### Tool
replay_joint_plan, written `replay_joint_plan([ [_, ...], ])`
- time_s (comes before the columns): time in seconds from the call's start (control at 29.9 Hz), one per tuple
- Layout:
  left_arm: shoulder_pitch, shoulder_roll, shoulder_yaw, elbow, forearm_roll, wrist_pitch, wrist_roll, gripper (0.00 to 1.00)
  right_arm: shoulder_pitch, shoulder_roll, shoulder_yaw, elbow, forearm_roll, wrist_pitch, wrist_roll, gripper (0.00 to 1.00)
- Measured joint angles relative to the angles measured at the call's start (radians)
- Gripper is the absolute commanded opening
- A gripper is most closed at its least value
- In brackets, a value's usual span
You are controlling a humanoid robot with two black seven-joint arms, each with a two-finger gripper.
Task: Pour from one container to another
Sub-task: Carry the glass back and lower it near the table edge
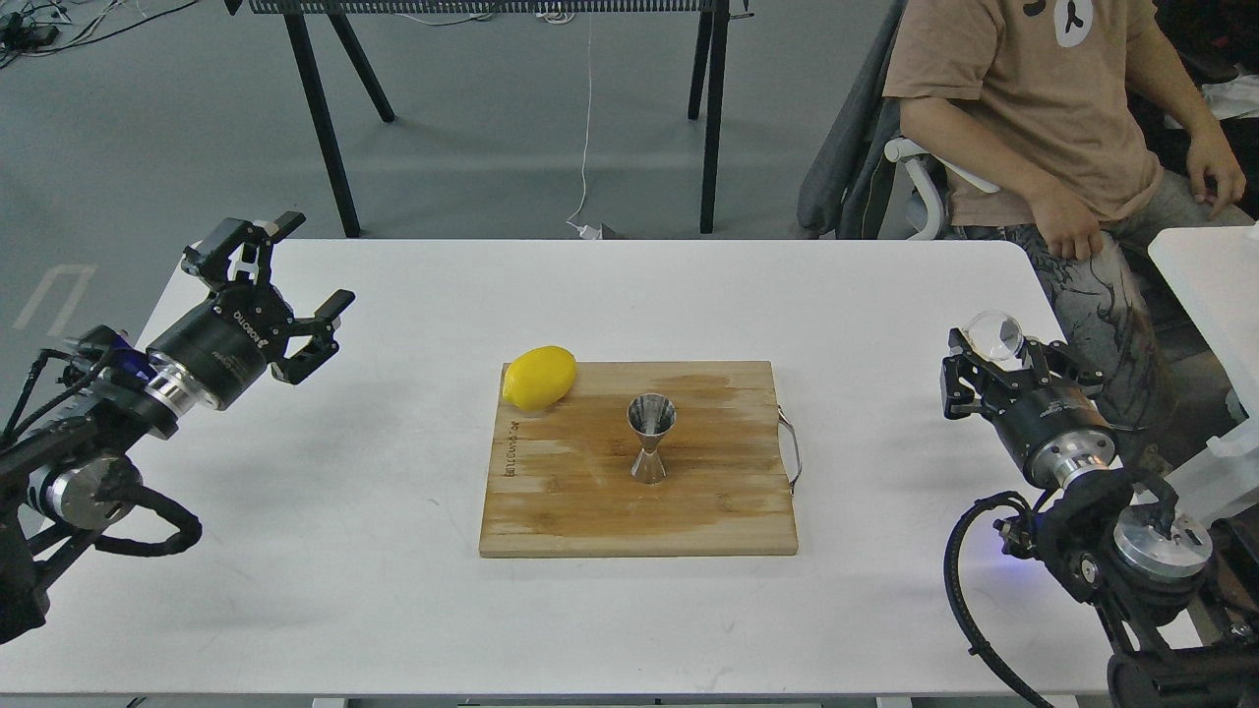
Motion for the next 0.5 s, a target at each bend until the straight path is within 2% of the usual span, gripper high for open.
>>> replay_joint_plan([
  [0.27,0.007,0.000,0.001,0.000,0.000,0.000,0.000,0.99,-0.004,0.022,-0.004,-0.111,0.023,0.002,-0.003,0.42],
  [0.5,0.013,0.001,-0.001,0.000,0.000,0.000,0.000,0.99,-0.004,0.026,-0.014,-0.137,0.023,0.002,-0.004,0.42],
])
